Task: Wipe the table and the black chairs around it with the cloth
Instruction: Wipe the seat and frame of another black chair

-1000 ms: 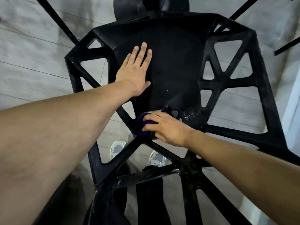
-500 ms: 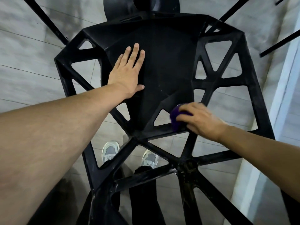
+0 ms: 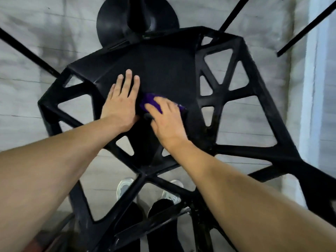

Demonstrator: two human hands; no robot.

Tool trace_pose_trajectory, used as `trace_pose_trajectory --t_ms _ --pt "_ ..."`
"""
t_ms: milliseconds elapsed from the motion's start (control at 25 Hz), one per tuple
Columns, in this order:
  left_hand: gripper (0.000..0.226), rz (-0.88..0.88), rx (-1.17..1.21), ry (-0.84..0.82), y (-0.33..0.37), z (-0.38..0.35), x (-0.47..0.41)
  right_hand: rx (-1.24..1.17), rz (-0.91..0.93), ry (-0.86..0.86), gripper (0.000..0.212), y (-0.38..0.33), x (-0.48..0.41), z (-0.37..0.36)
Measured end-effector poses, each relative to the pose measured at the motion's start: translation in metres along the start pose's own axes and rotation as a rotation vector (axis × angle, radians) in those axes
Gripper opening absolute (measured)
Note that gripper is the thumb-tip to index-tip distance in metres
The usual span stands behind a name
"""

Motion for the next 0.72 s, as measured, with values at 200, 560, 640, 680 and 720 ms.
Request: trace_pose_trajectory --t_ms 200,560,640,680,720 --pt "0.117 0.030 -0.017 -0.033 0.003 0.004 0.001 0.222 -0.093 -0.231 0.045 0.044 0.069 0.023" --pt "0.114 0.137 -0.068 -0.196 0.022 0.019 0.004 0.010 -0.423 -0.107 0.038 0.059 0.053 0.170" --pt "0.108 0.155 -0.086 -0.176 0.029 0.022 0.005 0.067 -0.508 0.089 0.036 0.072 0.060 0.220" --pt "0.104 0.148 -0.087 -0.147 0.034 0.024 0.004 0.103 -0.587 0.141 0.036 0.082 0.069 0.236" --pt "0.100 0.114 -0.092 -0.106 0.039 0.026 0.004 0.121 -0.682 0.154 0.037 0.093 0.080 0.243"
Point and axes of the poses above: each hand's wrist, its own x-axis away from the middle knuckle, its own z-axis out of the back of the hand, y = z × x, the point moved 4 cm from there along -x, towards the middle knuckle, and after that the axes turned 10 degrees about -y, right-handed, at the moved point
